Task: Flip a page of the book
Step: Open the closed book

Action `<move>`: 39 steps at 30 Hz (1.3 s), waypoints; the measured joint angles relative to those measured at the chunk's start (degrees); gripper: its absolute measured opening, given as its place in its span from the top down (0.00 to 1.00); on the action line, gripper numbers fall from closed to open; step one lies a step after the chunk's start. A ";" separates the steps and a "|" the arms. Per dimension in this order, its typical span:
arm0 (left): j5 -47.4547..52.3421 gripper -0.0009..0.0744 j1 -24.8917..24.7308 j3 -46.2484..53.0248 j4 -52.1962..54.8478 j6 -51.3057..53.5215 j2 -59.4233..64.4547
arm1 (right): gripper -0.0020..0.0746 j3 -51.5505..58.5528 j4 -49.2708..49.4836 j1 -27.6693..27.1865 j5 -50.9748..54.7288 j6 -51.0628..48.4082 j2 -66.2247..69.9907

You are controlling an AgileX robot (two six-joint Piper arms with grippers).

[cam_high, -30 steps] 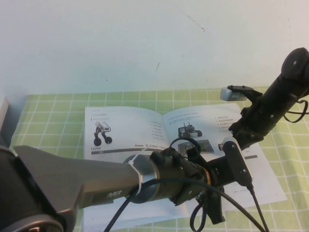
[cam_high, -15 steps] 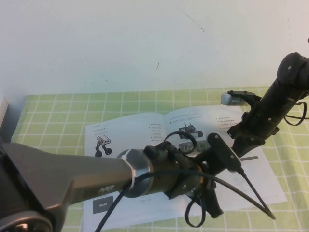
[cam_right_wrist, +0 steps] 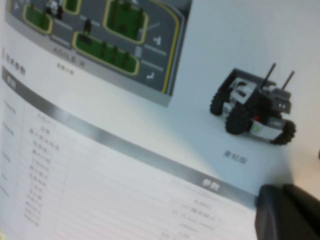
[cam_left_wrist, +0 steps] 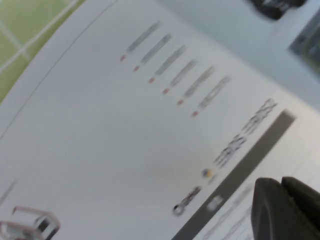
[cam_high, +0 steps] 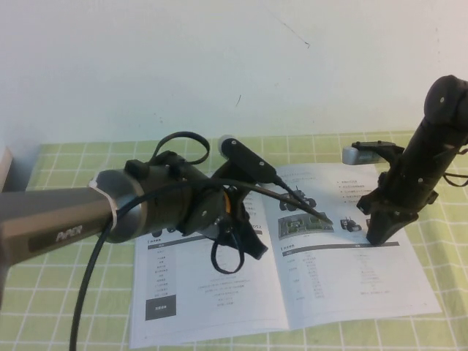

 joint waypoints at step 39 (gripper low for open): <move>1.78 0.99 2.16 0.94 -11.84 0.17 -0.92 | 0.98 -13.61 1.88 2.99 -36.25 -11.07 7.04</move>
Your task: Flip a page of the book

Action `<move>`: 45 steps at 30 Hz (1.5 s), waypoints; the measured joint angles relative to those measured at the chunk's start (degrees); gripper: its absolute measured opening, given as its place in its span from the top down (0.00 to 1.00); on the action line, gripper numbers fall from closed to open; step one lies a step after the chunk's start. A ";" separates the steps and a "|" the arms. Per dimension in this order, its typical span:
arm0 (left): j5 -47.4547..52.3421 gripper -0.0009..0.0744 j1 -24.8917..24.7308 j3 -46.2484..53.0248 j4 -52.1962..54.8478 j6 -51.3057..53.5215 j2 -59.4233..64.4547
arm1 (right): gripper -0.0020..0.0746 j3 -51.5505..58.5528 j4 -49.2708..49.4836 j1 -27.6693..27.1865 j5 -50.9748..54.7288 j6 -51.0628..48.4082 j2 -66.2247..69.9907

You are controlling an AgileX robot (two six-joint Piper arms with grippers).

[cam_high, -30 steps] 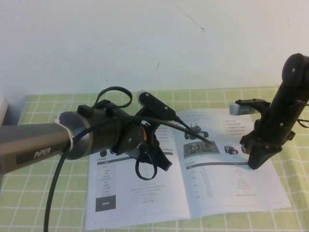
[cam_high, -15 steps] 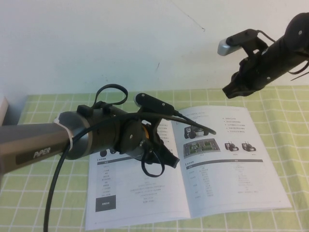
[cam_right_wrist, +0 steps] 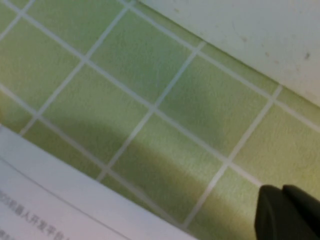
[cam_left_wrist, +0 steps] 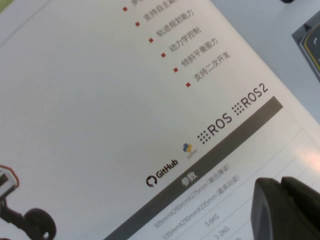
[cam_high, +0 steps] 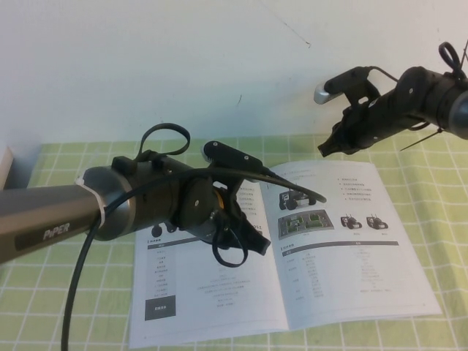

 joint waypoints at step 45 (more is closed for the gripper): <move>3.09 0.99 1.99 1.01 19.36 -12.15 -23.21 | 0.98 31.20 21.91 0.00 4.25 -17.64 -44.59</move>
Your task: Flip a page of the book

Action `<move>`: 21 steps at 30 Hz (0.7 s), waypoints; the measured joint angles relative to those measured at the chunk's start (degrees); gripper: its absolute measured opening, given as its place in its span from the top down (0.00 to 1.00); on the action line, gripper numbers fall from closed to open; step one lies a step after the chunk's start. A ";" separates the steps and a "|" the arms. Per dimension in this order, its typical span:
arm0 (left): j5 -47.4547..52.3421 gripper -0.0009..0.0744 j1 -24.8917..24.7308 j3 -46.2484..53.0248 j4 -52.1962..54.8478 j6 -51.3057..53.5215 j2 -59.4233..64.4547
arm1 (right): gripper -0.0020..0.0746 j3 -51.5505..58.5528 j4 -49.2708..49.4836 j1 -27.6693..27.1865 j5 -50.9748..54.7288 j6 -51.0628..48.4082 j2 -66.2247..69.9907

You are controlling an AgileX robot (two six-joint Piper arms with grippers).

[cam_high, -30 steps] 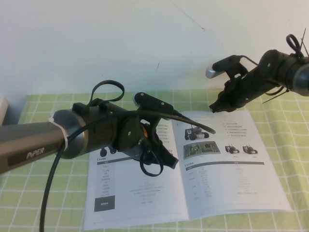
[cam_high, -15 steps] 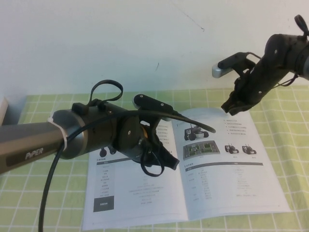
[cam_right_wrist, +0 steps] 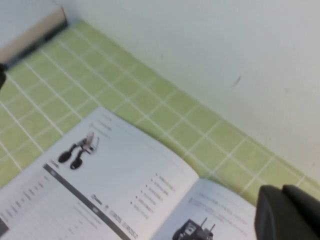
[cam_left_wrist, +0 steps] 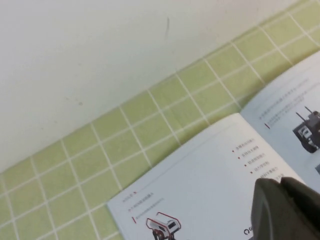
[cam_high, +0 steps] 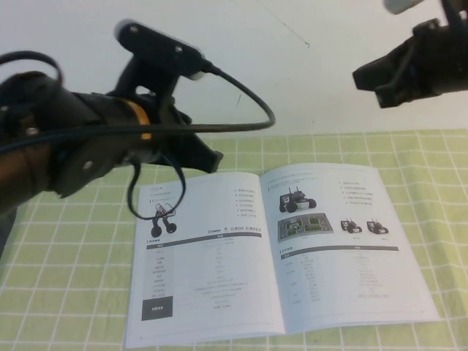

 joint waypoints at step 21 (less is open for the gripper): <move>2.90 0.99 0.75 38.46 5.89 -13.16 -51.58 | 0.98 42.90 18.28 0.00 -14.38 -16.85 -60.03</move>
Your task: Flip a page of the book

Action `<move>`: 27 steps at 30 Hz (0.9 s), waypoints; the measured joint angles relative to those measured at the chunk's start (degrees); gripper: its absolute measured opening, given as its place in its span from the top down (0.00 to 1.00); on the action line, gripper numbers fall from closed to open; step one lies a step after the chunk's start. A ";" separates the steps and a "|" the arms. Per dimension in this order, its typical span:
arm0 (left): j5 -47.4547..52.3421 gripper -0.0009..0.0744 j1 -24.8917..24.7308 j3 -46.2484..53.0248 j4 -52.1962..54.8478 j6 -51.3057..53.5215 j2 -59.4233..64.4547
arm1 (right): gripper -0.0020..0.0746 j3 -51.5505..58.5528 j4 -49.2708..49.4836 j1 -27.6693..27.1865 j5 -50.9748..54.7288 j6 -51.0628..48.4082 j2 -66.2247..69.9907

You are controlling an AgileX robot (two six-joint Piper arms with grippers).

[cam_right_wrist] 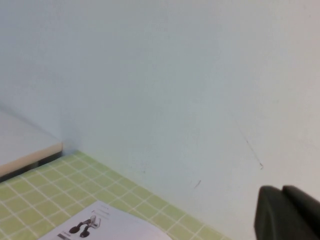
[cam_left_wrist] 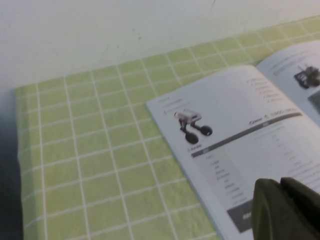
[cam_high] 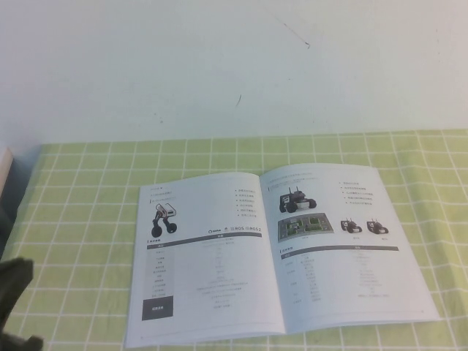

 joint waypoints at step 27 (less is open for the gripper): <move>12.10 0.99 0.00 9.34 -3.09 -1.41 -26.34 | 0.98 0.36 -0.21 0.00 10.34 1.04 1.28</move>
